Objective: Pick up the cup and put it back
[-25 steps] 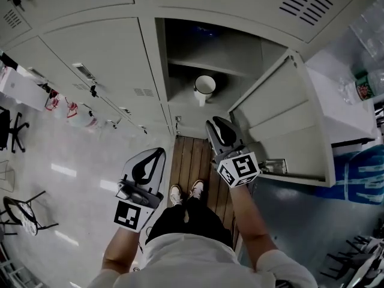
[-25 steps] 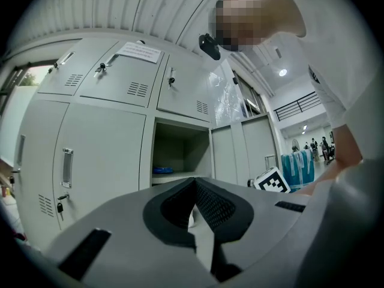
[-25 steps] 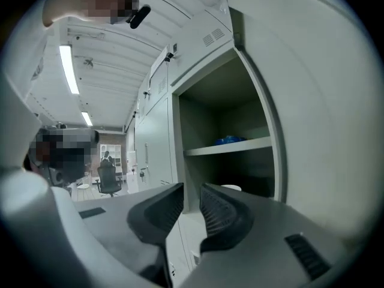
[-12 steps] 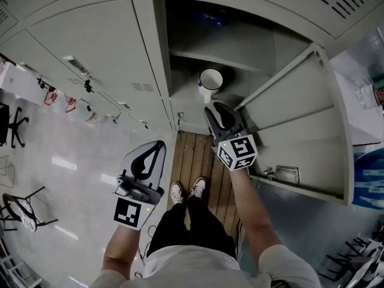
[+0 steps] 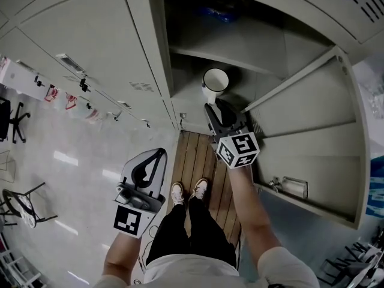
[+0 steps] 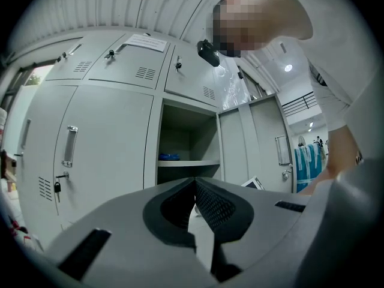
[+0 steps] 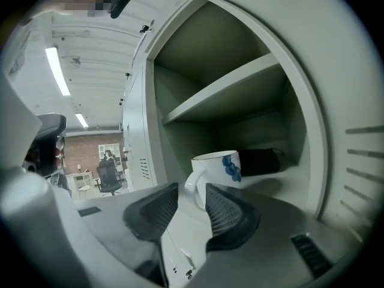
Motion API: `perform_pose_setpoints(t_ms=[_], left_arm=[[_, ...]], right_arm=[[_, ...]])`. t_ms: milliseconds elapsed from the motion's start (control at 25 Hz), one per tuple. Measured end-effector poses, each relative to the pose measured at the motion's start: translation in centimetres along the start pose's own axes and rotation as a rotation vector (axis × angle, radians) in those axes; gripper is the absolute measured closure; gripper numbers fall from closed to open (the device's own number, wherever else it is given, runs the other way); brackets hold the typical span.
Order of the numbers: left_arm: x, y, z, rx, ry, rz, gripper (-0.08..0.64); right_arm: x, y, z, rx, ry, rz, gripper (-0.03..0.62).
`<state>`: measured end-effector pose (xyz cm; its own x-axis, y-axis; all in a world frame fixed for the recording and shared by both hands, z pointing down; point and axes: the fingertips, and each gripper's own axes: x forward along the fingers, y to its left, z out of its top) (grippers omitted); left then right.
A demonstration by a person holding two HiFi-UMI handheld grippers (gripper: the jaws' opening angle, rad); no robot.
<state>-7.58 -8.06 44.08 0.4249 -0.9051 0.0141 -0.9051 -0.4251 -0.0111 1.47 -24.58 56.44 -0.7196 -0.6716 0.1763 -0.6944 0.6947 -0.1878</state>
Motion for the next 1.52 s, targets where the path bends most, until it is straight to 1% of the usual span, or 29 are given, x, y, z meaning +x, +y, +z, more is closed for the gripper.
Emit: perform_pose_setpoints(t_ms=[280,440,560,680,880,1000,1160,1360,1520], left_arm=[[-0.4,0.6,-1.6,-0.012,0.032,0.03,0.538],[-0.8,1.1,-2.2,-0.018,0.046,0.049,0.538],[-1.0,1.4,-2.4,-0.023,0.052,0.063,0.538],[-1.3,1.5,-2.7,-0.026,0.061,0.073,0.538],[-1.5,1.7,-3.0,-0.03,0.071,0.084,0.538],[-1.4,1.7,-3.1,-0.033,0.072,0.087,0.538],[-1.5,1.9,-3.4,-0.037,0.081,0.093,0.538],[-1.4,2.2,-3.7,-0.036,0.089,0.095,0.538],[-1.2,2.3,-3.6,-0.037,0.085,0.093,0.538]], right_arm=[[1.2,0.2,0.1,-0.076,0.007,0.046,0.47],[1.7,0.6,-0.2,-0.101,0.015,0.079,0.476],[2.0,0.8,-0.3,-0.103,0.008,0.098,0.48],[2.2,0.6,-0.3,-0.094,0.001,0.1,0.518],[2.5,0.8,-0.2,-0.099,-0.009,0.108,0.522],[2.7,1.0,0.0,-0.119,-0.028,0.117,0.535],[2.5,0.8,0.8,-0.068,-0.085,0.138,0.538],[2.7,1.3,1.0,-0.118,-0.078,0.151,0.541],[2.7,1.3,1.5,-0.114,-0.088,0.167,0.546]])
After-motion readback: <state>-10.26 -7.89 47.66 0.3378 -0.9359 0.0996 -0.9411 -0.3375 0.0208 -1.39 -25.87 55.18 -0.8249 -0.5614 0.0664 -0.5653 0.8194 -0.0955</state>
